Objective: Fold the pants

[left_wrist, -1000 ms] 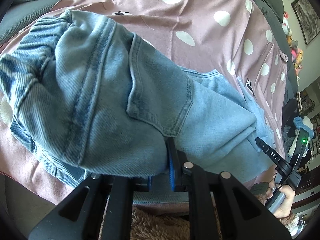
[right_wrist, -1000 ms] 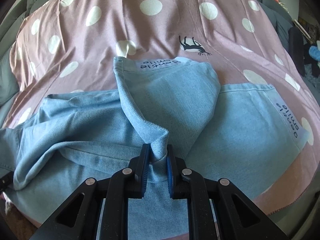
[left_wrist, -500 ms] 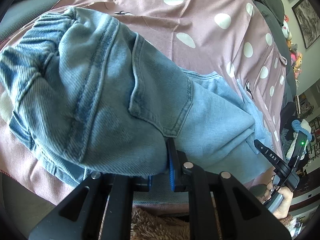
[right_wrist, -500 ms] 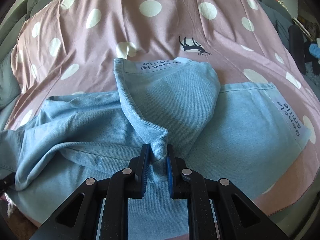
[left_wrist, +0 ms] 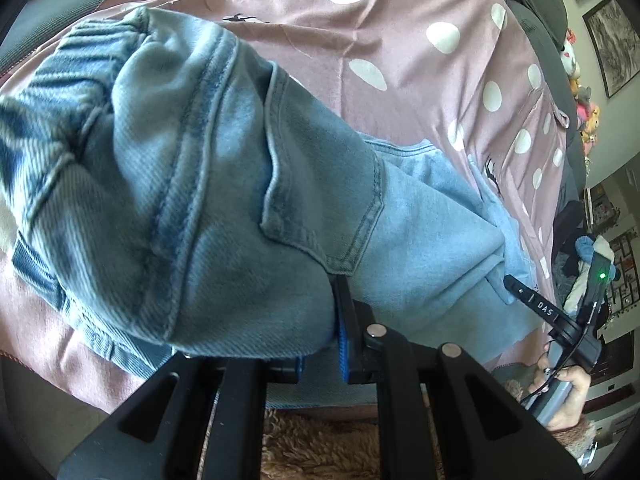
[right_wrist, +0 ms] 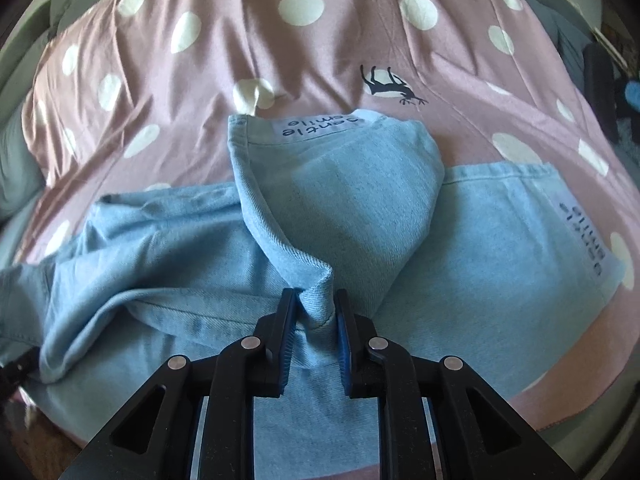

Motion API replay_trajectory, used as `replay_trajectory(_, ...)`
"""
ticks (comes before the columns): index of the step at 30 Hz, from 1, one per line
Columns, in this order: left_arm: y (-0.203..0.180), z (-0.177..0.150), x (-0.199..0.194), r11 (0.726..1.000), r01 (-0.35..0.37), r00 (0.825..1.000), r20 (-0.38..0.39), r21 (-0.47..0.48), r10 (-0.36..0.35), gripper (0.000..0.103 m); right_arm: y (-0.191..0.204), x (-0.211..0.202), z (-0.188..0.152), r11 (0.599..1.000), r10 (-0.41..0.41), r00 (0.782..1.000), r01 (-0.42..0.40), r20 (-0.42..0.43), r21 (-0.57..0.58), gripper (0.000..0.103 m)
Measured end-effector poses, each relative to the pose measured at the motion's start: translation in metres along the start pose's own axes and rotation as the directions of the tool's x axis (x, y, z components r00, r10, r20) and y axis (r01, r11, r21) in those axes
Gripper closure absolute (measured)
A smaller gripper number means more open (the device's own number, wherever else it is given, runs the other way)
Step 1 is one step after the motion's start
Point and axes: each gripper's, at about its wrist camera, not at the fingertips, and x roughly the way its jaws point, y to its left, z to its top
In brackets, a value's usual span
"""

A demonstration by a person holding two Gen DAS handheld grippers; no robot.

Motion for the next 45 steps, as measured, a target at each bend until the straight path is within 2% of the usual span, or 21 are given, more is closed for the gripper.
replay_trajectory(1, -0.001, 0.001, 0.0, 1.0, -0.009, 1.0, -0.003, 0.006, 0.009, 0.088, 0.003, -0.003, 0.002, 1.0, -0.025, 1.0, 0.025, -0.009, -0.017, 0.075)
replay_trajectory(3, 0.0, 0.001, 0.001, 1.0, -0.012, 1.0, -0.007, -0.01, 0.012, 0.088, 0.005, -0.011, 0.005, 0.998, -0.048, 0.999, 0.048, -0.01, -0.045, 0.055)
replay_trajectory(5, 0.001, 0.003, 0.002, 1.0, -0.01, 1.0, -0.016, -0.023, 0.009, 0.088, 0.003, -0.026, 0.01, 0.996, -0.074, 0.997, 0.075, 0.018, -0.047, 0.054)
replay_trajectory(10, 0.004, 0.007, 0.004, 1.0, 0.014, 0.999, -0.045, -0.003, -0.015, 0.088, -0.007, -0.043, 0.053, 1.0, -0.018, 0.997, 0.018, 0.077, 0.004, 0.044)
replay_trajectory(13, 0.007, 0.01, 0.005, 0.999, 0.038, 0.997, -0.062, -0.014, -0.038, 0.088, 0.004, -0.016, 0.087, 1.0, 0.007, 1.0, -0.006, 0.023, -0.014, 0.044)
replay_trajectory(15, 0.009, 0.01, 0.005, 0.998, 0.05, 0.996, -0.073, -0.029, -0.052, 0.088, 0.019, 0.004, 0.097, 0.998, 0.031, 0.999, -0.032, -0.02, -0.052, 0.044)
replay_trajectory(17, 0.011, 0.012, 0.005, 0.998, 0.058, 0.995, -0.083, -0.04, -0.061, 0.089, 0.037, 0.033, 0.106, 0.995, -0.001, 0.997, -0.008, -0.083, -0.101, 0.044)
replay_trajectory(19, 0.012, 0.013, 0.004, 0.997, 0.064, 0.994, -0.091, -0.052, -0.068, 0.089, 0.05, 0.055, 0.106, 0.99, -0.055, 0.989, 0.036, -0.139, -0.136, 0.056)
replay_trajectory(21, 0.012, 0.013, 0.003, 0.995, 0.071, 0.993, -0.093, -0.063, -0.077, 0.09, 0.053, 0.068, 0.104, 0.991, -0.032, 0.985, 0.008, -0.169, -0.136, 0.081)
replay_trajectory(23, 0.01, 0.014, 0.001, 0.996, 0.068, 0.993, -0.096, -0.059, -0.074, 0.092, 0.049, 0.07, 0.104, 0.993, -0.019, 0.987, 0.0, -0.162, -0.117, 0.09)
replay_trajectory(24, 0.009, 0.015, -0.001, 0.996, 0.064, 0.993, -0.096, -0.058, -0.069, 0.093, 0.047, 0.069, 0.105, 0.994, -0.001, 0.987, -0.018, -0.162, -0.112, 0.1)
replay_trajectory(26, 0.002, 0.021, -0.005, 0.999, 0.038, 0.995, -0.094, -0.023, -0.04, 0.094, 0.036, 0.062, 0.116, 0.997, 0.014, 0.989, -0.025, -0.148, -0.075, 0.1)
replay_trajectory(28, -0.008, 0.034, -0.014, 1.0, 0.016, 0.999, -0.048, 0.017, -0.016, 0.095, 0.02, 0.046, 0.14, 0.999, 0.041, 0.994, -0.044, -0.104, -0.027, 0.1)
replay_trajectory(31, -0.019, 0.056, -0.04, 0.998, 0.06, 0.998, 0.032, 0.024, -0.061, 0.095, -0.013, -0.004, 0.181, 0.993, 0.097, 0.994, -0.099, 0.04, 0.057, 0.1)
replay_trajectory(33, -0.026, 0.064, -0.06, 0.996, 0.077, 0.994, 0.078, 0.053, -0.081, 0.094, -0.038, -0.05, 0.196, 0.986, 0.122, 0.977, -0.14, 0.174, 0.095, 0.1)
replay_trajectory(34, -0.028, 0.065, -0.067, 0.995, 0.084, 0.992, 0.087, 0.06, -0.089, 0.094, -0.057, -0.077, 0.196, 0.976, 0.147, 0.957, -0.181, 0.25, 0.12, 0.1)
replay_trajectory(36, -0.027, 0.059, -0.072, 0.994, 0.1, 0.992, 0.071, 0.054, -0.104, 0.093, -0.089, -0.106, 0.179, 0.964, 0.136, 0.934, -0.202, 0.329, 0.175, 0.1)
replay_trajectory(38, -0.023, 0.045, -0.066, 0.994, 0.104, 0.994, 0.008, 0.041, -0.105, 0.093, -0.123, -0.111, 0.148, 0.95, 0.099, 0.93, -0.194, 0.355, 0.244, 0.1)
replay_trajectory(40, -0.016, 0.03, -0.054, 0.994, 0.106, 0.993, -0.061, 0.018, -0.105, 0.093, -0.152, -0.096, 0.105, 0.928, 0.074, 0.946, -0.182, 0.317, 0.326, 0.1)
replay_trajectory(42, -0.012, 0.02, -0.047, 0.997, 0.081, 0.991, -0.103, 0.008, -0.08, 0.093, -0.178, -0.063, 0.058, 0.895, 0.063, 0.976, -0.147, 0.207, 0.422, 0.1)
replay_trajectory(45, -0.008, 0.011, -0.039, 0.999, 0.047, 0.988, -0.147, -0.005, -0.047, 0.092, -0.201, -0.02, 0.0, 0.851, 0.073, 0.995, -0.094, 0.061, 0.516, 0.1)
